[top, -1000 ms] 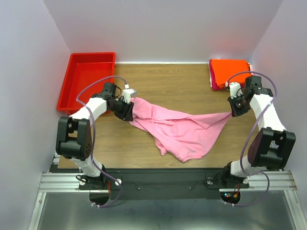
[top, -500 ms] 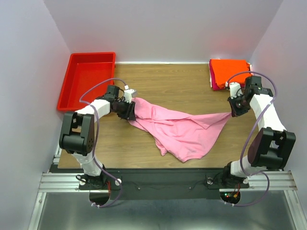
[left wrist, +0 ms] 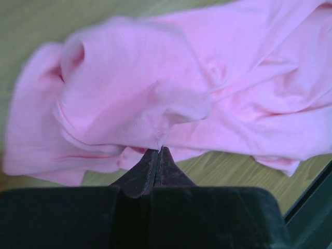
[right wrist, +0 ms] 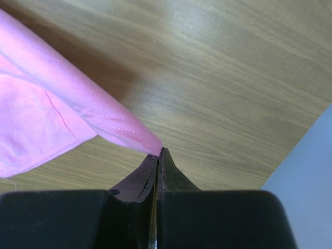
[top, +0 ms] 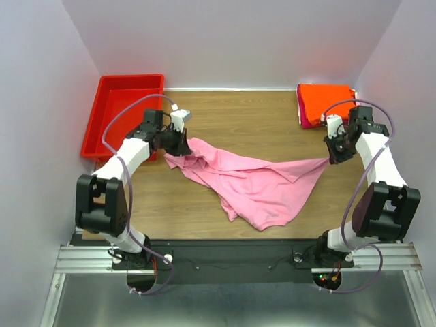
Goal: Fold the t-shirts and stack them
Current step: Flatten the tshirt out
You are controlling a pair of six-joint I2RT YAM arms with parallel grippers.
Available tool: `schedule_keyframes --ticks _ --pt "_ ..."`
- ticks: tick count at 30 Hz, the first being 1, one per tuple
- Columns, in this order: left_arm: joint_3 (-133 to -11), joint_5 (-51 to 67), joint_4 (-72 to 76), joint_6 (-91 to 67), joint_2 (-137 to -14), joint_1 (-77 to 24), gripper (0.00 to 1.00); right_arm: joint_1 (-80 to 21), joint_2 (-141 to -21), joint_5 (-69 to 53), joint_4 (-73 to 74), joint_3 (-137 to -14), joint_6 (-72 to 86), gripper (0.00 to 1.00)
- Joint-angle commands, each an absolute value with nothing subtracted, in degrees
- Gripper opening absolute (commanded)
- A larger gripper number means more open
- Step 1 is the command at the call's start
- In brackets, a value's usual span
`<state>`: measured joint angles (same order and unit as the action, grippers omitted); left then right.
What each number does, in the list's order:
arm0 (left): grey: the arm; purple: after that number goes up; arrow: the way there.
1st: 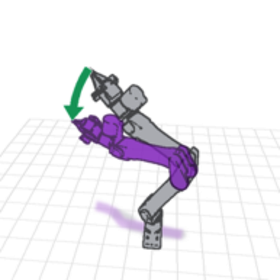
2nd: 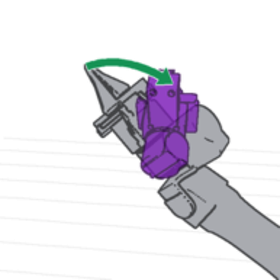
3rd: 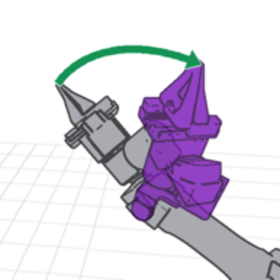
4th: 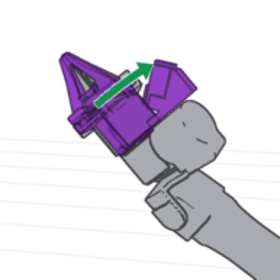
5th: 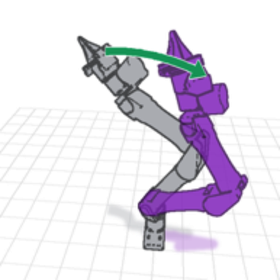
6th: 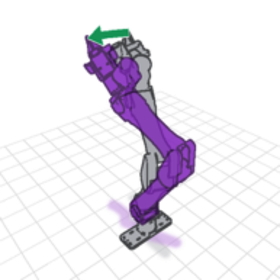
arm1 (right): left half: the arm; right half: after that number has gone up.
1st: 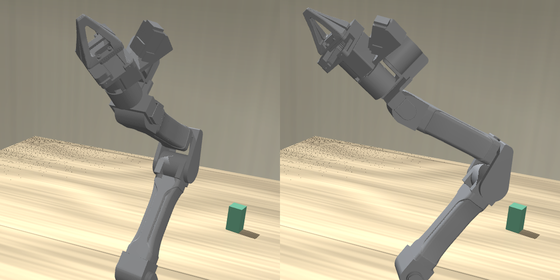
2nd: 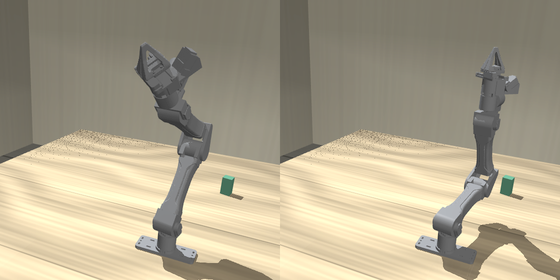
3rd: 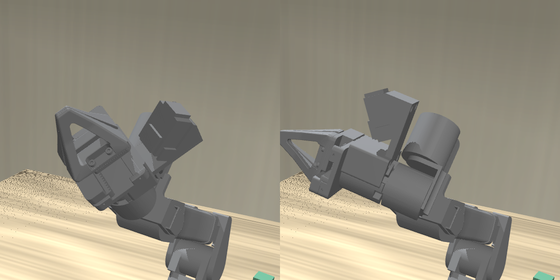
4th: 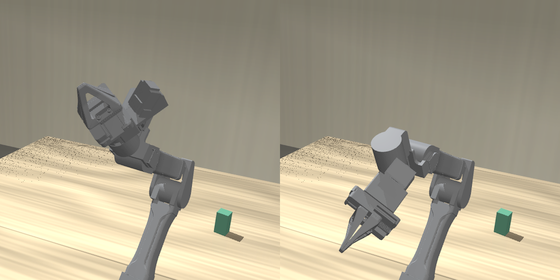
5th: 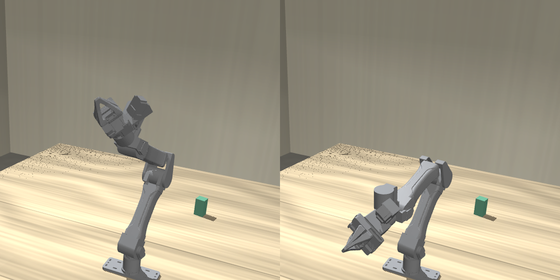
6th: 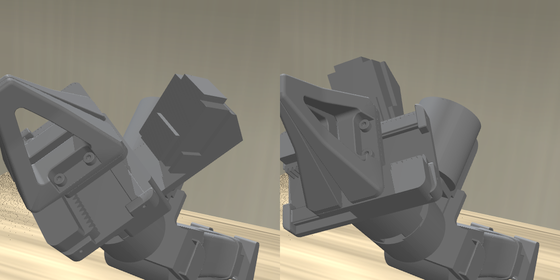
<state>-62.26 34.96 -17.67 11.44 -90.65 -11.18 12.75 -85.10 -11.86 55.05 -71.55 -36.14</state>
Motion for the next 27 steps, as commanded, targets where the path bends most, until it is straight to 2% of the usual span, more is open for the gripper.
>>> schedule_keyframes --ticks 1,9,15,16,17,20,23,27 --pt "-67.8 38.2 -18.1 10.6 -84.9 -10.6 0.00 13.1 -85.3 -12.7 54.7 -76.0 -35.4 0.01" --pt "-76.1 38.6 -18.5 9.0 -94.8 -10.4 0.00 13.1 -89.9 -13.7 54.8 -83.1 -34.1 0.00" --pt "-77.5 38.4 -19.7 9.5 -100.4 -10.4 0.00 13.1 -90.6 -14.2 54.8 -84.0 -33.4 0.01" --pt "-78.0 37.6 -20.1 9.6 -101.0 -10.3 0.04 13.1 -90.5 -14.3 54.8 -83.8 -33.3 0.01" --pt "-78.1 37.5 -20.1 9.5 -101.5 -10.2 0.21 13.0 -90.5 -14.5 54.8 -83.6 -33.1 0.01" --pt "-78.0 40.9 -17.9 7.7 -100.8 -7.5 0.38 13.0 -90.1 -15.0 54.7 -82.6 -32.7 0.01" --pt "-79.8 42.5 -17.9 7.4 -100.7 -5.1 0.44 13.0 -89.8 -15.3 54.7 -81.7 -32.6 0.01" --pt "-81.4 43.4 -22.7 12.3 -100.0 -3.1 0.45 13.0 -89.6 -15.8 54.7 -81.4 -32.3 0.01"
